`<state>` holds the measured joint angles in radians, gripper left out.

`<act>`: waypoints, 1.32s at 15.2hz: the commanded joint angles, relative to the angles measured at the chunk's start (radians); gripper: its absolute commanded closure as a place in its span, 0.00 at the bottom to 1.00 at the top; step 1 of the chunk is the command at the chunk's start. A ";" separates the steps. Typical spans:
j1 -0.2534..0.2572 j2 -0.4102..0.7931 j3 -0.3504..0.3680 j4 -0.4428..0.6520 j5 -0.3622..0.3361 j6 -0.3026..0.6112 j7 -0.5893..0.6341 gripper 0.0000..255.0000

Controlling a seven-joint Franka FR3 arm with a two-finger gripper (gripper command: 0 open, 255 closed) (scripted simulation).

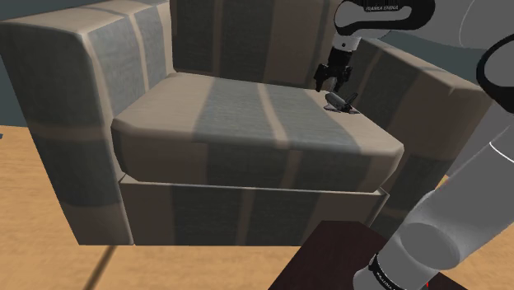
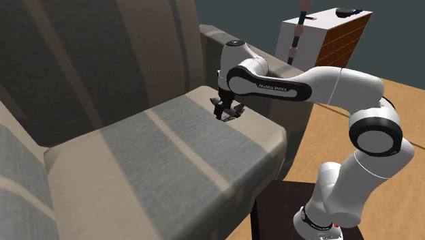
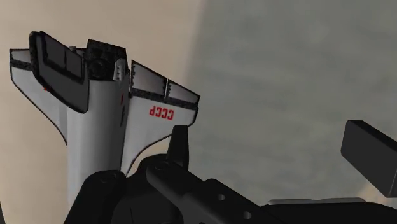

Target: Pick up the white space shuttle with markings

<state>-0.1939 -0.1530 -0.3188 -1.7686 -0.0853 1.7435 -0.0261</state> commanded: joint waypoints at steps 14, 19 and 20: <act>-0.183 0.460 -0.143 0.506 0.140 -0.128 -0.032 0.00; -0.170 0.438 -0.142 0.407 0.130 -0.050 -0.024 0.00; -0.169 0.436 -0.142 0.397 0.129 -0.041 -0.023 0.00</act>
<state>-0.3640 0.2831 -0.4611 -1.3604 0.0438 1.6904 -0.0509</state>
